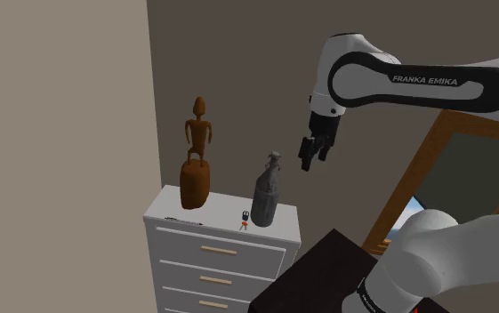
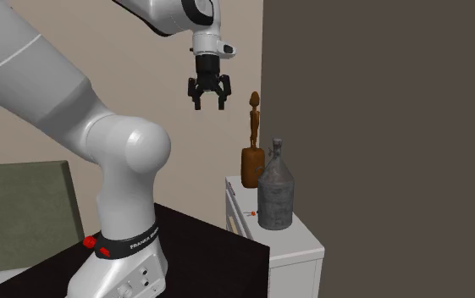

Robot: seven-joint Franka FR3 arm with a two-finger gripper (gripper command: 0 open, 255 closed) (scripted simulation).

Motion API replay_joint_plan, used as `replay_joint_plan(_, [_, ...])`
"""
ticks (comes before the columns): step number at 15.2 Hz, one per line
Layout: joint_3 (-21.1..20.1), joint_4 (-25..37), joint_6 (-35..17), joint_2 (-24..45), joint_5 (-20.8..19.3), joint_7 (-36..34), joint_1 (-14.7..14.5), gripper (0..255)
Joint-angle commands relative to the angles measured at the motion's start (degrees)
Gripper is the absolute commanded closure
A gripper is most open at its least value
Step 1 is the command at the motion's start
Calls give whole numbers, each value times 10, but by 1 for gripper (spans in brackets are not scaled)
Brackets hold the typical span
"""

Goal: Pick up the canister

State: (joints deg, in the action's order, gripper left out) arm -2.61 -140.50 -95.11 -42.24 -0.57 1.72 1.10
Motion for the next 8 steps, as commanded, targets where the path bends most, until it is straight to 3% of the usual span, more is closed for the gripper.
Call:
replay_joint_plan(1, [0, 0, 0, 0, 0, 0, 0, 0])
replay_joint_plan(8, [32, 33, -113, 130, -24, 30, 22, 0])
